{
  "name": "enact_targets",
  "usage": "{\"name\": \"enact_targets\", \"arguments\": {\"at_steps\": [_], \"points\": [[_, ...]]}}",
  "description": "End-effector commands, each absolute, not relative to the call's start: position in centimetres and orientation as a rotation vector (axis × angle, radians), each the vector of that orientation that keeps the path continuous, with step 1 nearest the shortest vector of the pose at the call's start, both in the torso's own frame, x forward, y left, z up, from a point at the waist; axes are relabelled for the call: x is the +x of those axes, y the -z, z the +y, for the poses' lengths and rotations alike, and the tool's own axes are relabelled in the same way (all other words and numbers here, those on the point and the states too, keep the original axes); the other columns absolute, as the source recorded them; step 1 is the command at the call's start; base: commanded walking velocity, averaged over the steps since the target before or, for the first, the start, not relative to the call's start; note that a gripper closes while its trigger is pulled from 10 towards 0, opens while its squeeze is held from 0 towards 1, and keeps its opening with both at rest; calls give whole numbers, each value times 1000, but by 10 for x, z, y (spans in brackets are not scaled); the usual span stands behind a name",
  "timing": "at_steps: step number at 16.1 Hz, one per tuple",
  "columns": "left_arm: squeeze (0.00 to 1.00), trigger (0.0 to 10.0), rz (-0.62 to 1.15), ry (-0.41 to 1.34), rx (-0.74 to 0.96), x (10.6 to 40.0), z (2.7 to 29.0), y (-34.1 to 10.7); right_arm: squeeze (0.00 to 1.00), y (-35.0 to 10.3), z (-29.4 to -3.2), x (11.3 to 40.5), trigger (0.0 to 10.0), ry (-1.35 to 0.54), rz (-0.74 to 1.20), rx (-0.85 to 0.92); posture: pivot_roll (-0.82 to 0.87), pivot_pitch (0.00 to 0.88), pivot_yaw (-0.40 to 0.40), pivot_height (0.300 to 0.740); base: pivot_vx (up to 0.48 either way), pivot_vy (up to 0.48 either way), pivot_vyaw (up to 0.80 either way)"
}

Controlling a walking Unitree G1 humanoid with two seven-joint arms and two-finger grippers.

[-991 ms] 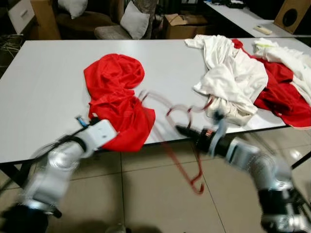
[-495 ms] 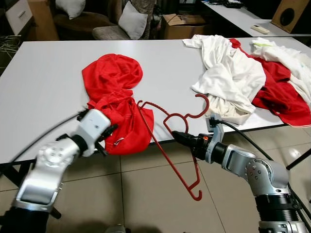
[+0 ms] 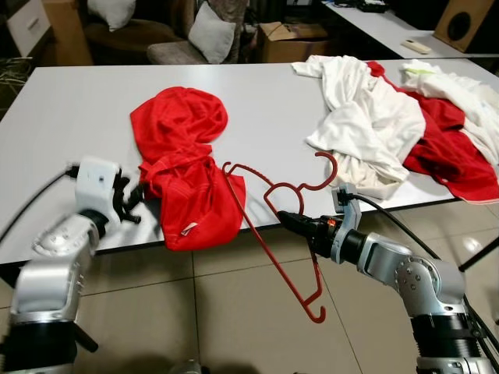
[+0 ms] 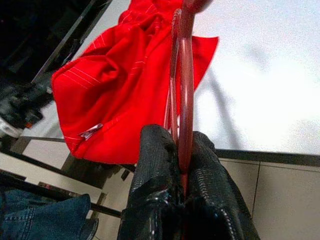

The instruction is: Hang hanger

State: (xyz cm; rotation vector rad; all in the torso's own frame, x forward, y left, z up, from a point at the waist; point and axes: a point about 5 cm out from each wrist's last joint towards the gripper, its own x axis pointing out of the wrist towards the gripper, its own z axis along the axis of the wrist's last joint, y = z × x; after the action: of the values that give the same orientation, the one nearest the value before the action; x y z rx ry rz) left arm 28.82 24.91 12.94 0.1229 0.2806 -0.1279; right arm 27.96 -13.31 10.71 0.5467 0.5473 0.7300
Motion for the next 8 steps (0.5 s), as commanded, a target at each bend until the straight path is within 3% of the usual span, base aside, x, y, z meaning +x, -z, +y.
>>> {"name": "enact_targets", "arguments": {"at_steps": [1, 2, 3, 4, 8], "points": [[1000, 10000, 292, 111, 94, 289, 249, -127, 0, -113, -137, 281, 10000, -714, 518, 539, -47, 0, -24, 740, 0, 0, 0], [494, 10000, 280, 151, -30, 291, 239, -121, 0, -113, -137, 281, 10000, -715, 514, 541, -48, 0, -23, 740, 0, 0, 0], [357, 10000, 270, 187, -111, 293, 231, -118, 0, -113, -137, 281, 10000, -715, 512, 540, -50, 0, -20, 740, 0, 0, 0], [0, 10000, 271, 206, -183, 296, 224, -113, 0, -114, -137, 281, 10000, -716, 509, 542, -50, 0, -20, 740, 0, 0, 0], [0, 10000, 221, 294, -365, 299, 206, -111, 0, -114, -137, 280, 10000, -716, 505, 539, -61, 0, -13, 740, 0, 0, 0]]}}
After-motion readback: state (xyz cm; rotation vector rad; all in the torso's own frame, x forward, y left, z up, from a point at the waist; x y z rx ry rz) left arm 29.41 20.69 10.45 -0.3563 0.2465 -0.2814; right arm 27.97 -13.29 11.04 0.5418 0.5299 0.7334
